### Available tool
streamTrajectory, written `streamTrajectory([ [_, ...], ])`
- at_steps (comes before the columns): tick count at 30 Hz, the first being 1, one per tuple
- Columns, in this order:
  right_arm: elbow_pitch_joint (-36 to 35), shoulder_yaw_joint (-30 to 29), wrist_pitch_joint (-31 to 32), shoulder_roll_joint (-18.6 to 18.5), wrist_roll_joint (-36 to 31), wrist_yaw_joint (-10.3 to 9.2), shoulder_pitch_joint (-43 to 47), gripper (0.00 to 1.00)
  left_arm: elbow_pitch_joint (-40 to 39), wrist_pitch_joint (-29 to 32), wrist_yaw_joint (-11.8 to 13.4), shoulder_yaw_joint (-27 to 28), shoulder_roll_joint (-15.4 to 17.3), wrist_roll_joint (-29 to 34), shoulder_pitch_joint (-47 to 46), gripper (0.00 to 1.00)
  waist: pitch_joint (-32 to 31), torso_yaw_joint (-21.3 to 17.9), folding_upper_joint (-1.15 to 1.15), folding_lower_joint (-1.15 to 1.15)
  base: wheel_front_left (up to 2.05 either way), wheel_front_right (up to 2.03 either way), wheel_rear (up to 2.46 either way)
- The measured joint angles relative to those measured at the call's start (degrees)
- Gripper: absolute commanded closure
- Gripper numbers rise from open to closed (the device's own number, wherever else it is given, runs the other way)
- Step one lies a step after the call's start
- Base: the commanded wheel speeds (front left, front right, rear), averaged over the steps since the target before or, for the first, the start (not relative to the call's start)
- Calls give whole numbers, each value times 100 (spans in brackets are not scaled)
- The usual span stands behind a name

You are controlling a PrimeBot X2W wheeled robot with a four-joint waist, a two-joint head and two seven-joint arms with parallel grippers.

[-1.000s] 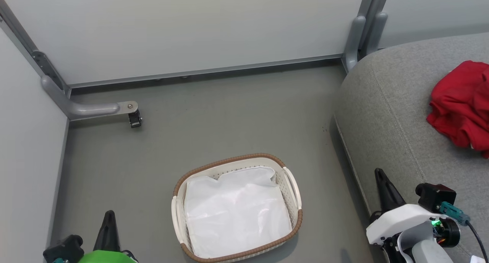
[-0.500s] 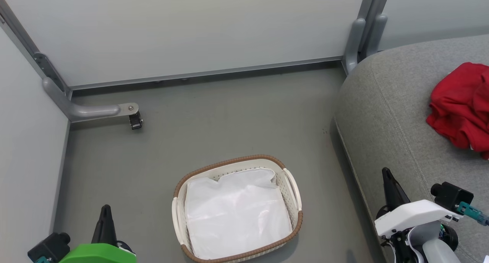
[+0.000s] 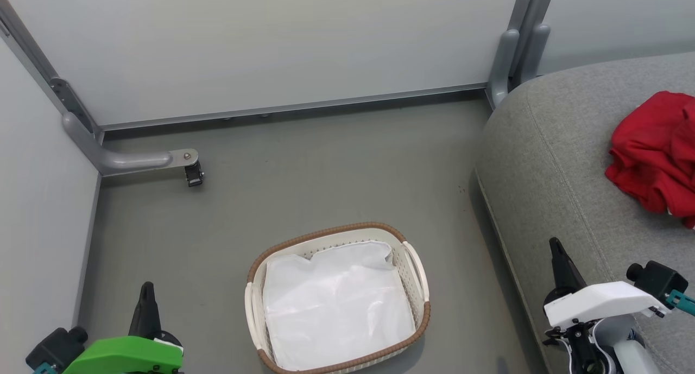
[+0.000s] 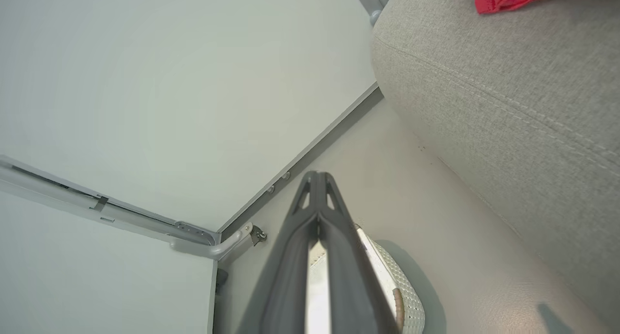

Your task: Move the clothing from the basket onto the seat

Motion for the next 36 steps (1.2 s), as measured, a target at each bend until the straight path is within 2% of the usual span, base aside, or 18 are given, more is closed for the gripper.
streamTrajectory([
  [13, -111, -116, 263, -8, 1038, 0, 5, 100, -123, 272, 0, 40, 0, -1011, -107, 100, -47, 6, 0, 0, 0, 0, 0],
  [36, -249, -264, 609, -21, 2358, -1, 23, 100, -281, 604, 0, 82, 0, -2290, -229, 100, -118, 14, 0, 0, 0, 0, 0],
])
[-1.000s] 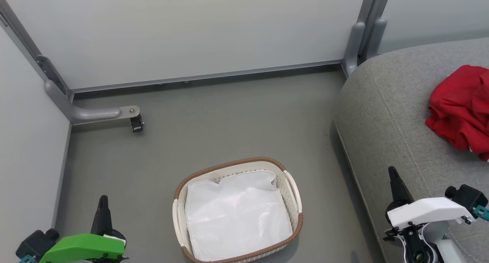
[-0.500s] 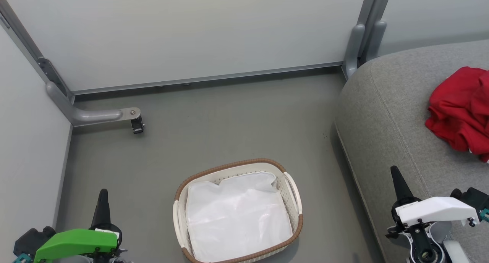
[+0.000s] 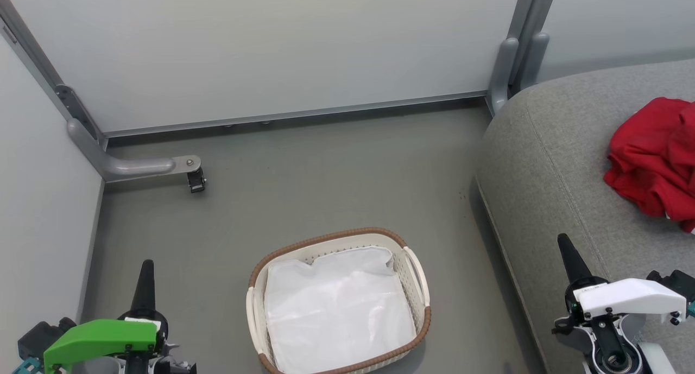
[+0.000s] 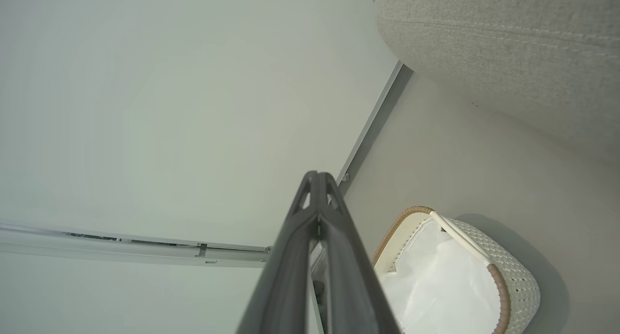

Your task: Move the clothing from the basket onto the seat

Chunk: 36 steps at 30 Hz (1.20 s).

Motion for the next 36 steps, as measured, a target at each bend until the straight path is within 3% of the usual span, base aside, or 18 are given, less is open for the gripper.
streamTrajectory([
  [36, -170, -179, 410, -13, 1633, -3, 21, 100, -205, 413, 0, 67, 1, -1605, -165, 100, -111, 13, 0, 0, 0, 0, 0],
])
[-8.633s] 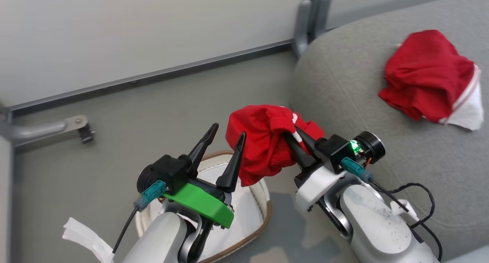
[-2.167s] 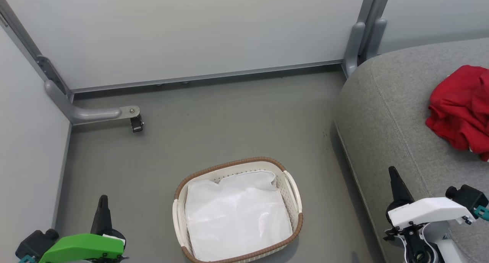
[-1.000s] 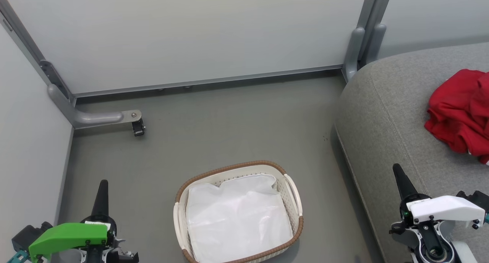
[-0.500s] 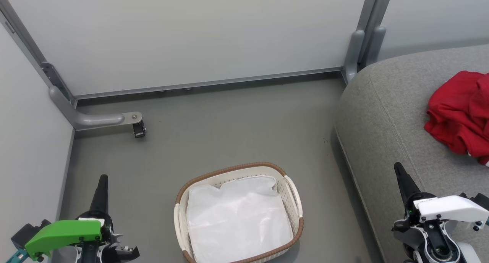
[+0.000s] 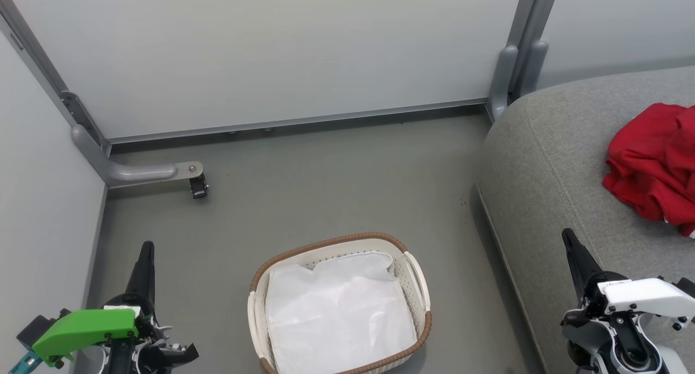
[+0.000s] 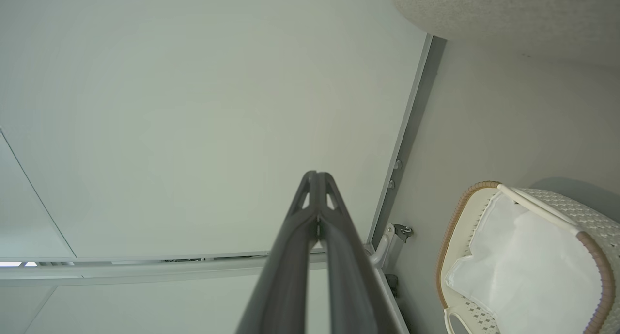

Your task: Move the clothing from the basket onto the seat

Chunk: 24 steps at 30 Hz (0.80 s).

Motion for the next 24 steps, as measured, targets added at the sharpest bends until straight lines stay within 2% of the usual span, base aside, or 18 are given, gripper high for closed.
streamTrajectory([
  [9, -35, -35, 92, -3, 348, 0, 2, 100, -47, 90, -1, 14, 0, -338, -37, 100, -28, 4, 0, 0, 0, 0, 0],
  [24, -41, -38, 92, -3, 365, 0, 3, 100, -54, 93, -1, 15, 0, -352, -63, 100, -29, 4, 0, 0, 0, 0, 0],
])
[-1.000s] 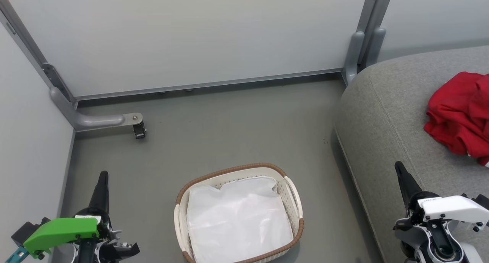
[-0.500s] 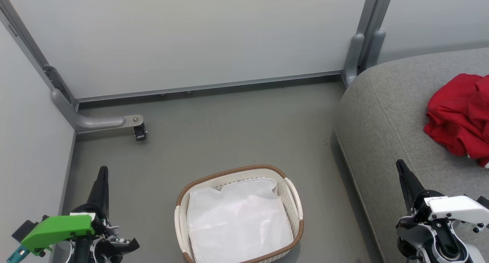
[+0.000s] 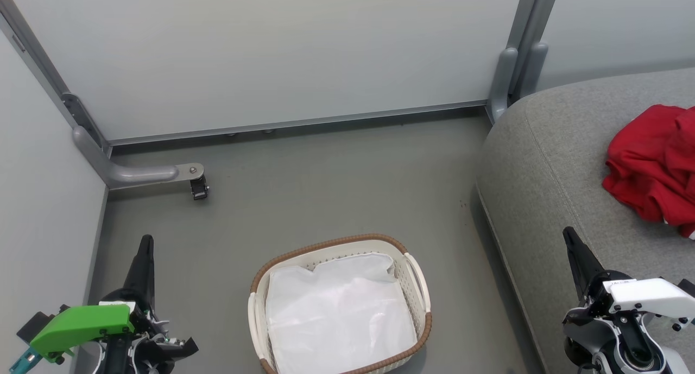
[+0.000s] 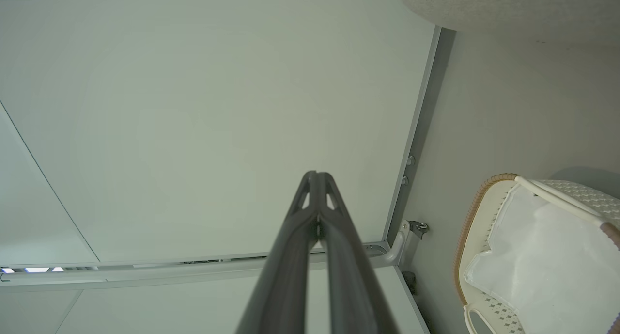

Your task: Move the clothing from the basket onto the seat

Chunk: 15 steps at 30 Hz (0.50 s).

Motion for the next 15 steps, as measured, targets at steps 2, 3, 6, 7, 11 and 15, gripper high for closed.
streamTrajectory([
  [2, 0, 0, 0, 0, 0, 0, 0, 100, 0, 0, 0, 0, 0, 0, 0, 100, 0, 0, 0, 0, 0, 0, 0],
  [3, 0, 0, 0, 0, 0, 0, 0, 100, 0, 0, 0, 0, 0, 0, 0, 100, 0, 0, 0, 0, 0, 0, 0],
  [6, 0, 0, 0, 0, 0, 0, 1, 100, 0, 0, 0, 0, 0, 0, 0, 100, 0, 0, 0, 0, 0, 0, 0],
  [7, 0, 0, 0, 0, 0, 0, 1, 100, 0, 0, 0, 0, 0, 0, 0, 100, 0, 0, 0, 0, 0, 0, 0],
  [11, 0, 0, 0, 0, 0, 0, 1, 100, 0, 0, 0, 0, 0, 0, 0, 100, 0, 0, 0, 0, 0, 0, 0],
  [15, 0, 0, 0, 0, 0, 0, 1, 100, 0, 0, 0, 0, 0, -1, 0, 100, 0, 0, 0, 0, 0, 0, 0],
])
